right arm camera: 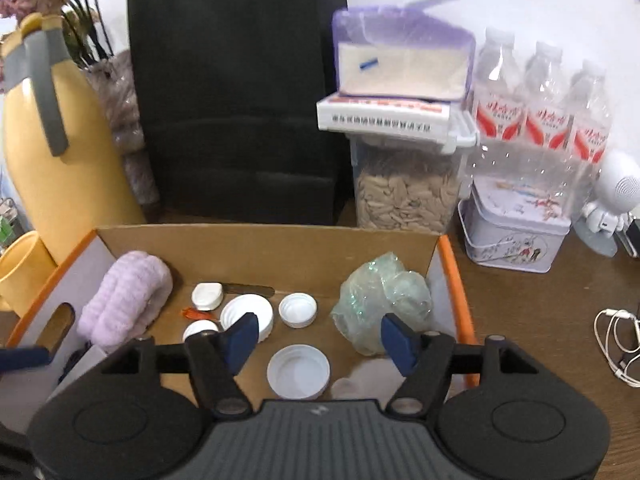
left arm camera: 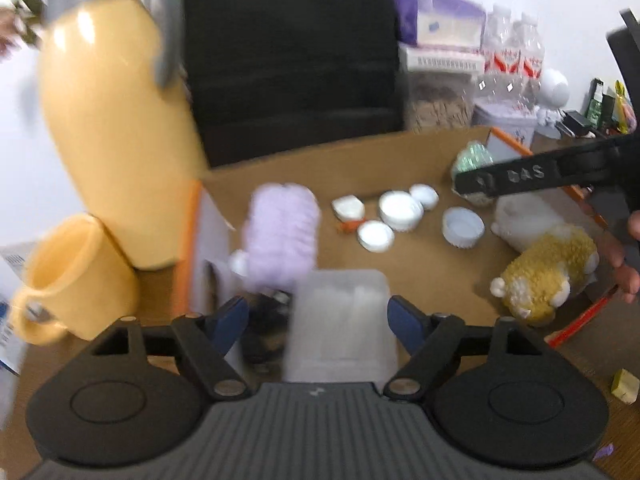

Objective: Organize objects
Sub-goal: 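Carry the container and lid into the box and release both, then withdraw both grippers from the box toward the cables on the table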

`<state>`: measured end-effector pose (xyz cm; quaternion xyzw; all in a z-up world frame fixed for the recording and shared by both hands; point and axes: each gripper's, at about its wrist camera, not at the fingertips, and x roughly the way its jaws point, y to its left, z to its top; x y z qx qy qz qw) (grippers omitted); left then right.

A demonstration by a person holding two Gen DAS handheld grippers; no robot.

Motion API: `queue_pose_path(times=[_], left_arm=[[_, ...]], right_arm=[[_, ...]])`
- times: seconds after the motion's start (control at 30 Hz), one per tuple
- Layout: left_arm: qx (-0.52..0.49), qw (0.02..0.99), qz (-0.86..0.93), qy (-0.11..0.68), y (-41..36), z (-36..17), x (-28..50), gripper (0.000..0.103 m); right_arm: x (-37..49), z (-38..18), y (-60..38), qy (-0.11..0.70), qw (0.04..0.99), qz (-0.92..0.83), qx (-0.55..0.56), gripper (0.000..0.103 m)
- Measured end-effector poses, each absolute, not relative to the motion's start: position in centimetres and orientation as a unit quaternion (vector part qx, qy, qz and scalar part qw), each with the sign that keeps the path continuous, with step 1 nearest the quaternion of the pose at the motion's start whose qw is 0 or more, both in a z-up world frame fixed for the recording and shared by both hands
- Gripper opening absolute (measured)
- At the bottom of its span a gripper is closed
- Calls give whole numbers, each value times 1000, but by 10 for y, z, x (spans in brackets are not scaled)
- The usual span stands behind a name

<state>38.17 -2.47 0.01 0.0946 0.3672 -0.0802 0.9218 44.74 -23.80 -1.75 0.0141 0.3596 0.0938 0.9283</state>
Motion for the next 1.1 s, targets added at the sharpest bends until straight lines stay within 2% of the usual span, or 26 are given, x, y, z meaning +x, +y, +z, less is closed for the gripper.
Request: queue_pose_path(times=[0.13, 0.27, 0.33, 0.53, 0.73, 0.9, 1.1], left_arm=[[83, 937, -54, 335, -7, 28, 353, 82], [53, 951, -56, 298, 8, 51, 306, 91], [33, 957, -66, 282, 11, 56, 277, 93], [-42, 956, -95, 274, 8, 35, 197, 97], [-66, 951, -98, 287, -1, 9, 131, 97], [-75, 947, -82, 302, 3, -4, 121, 97], [-65, 947, -36, 313, -8, -27, 154, 96]], right_arm=[[421, 5, -251, 333, 936, 108, 39, 67], [366, 29, -262, 292, 946, 138, 38, 77], [333, 33, -267, 284, 945, 154, 41, 78], [229, 19, -284, 286, 940, 179, 54, 78], [144, -5, -295, 304, 940, 155, 16, 78], [116, -10, -299, 321, 929, 184, -23, 78], [124, -5, -297, 277, 944, 175, 30, 78]])
